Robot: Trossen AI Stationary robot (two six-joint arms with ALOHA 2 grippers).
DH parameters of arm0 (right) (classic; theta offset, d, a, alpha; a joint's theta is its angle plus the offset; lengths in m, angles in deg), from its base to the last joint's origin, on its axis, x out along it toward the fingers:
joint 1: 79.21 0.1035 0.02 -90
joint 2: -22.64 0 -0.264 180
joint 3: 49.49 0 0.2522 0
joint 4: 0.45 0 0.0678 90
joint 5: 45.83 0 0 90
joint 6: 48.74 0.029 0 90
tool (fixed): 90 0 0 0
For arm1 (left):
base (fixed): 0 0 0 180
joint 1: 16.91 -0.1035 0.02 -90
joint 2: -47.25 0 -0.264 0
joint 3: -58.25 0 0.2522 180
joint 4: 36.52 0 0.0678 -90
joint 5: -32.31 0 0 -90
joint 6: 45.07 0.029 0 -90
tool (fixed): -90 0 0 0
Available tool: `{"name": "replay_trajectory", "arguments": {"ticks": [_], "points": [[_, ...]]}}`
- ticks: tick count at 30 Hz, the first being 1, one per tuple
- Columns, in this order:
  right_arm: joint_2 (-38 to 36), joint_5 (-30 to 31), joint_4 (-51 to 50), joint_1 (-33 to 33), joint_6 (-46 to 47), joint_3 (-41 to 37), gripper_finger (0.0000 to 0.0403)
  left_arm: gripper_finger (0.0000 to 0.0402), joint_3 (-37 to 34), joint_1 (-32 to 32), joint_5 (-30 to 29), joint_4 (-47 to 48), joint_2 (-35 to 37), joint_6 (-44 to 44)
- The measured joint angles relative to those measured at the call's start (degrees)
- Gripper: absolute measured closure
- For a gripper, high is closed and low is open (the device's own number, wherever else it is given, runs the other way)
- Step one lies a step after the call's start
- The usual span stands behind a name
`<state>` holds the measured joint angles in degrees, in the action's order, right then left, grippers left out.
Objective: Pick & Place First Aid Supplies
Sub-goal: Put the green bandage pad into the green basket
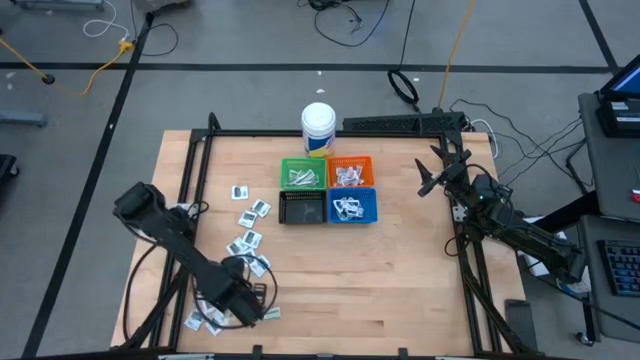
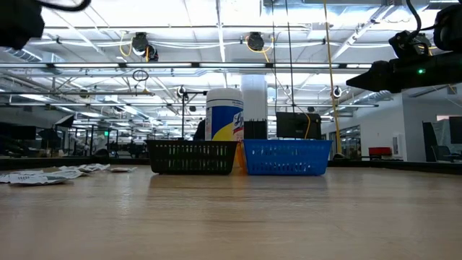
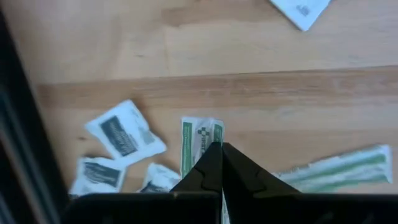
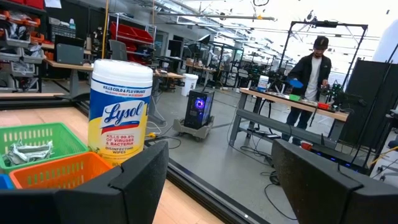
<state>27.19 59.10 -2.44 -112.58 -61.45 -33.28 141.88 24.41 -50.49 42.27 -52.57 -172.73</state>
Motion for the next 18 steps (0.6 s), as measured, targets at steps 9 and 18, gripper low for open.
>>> {"name": "replay_trajectory", "arguments": {"ticks": [9, 18], "points": [[0.0, 0.0, 0.0, 0.0, 0.0, 0.0, 0.0124, 0.0401, 0.0, -0.2, -2.8, 2.4, 8.6, 14.8], [0.0, 0.0, 0.0, 0.0, 0.0, 0.0, 0.0124, 0.0401, 0.0, -1.3, -0.8, 2.2, 9.9, 38.2]]}}
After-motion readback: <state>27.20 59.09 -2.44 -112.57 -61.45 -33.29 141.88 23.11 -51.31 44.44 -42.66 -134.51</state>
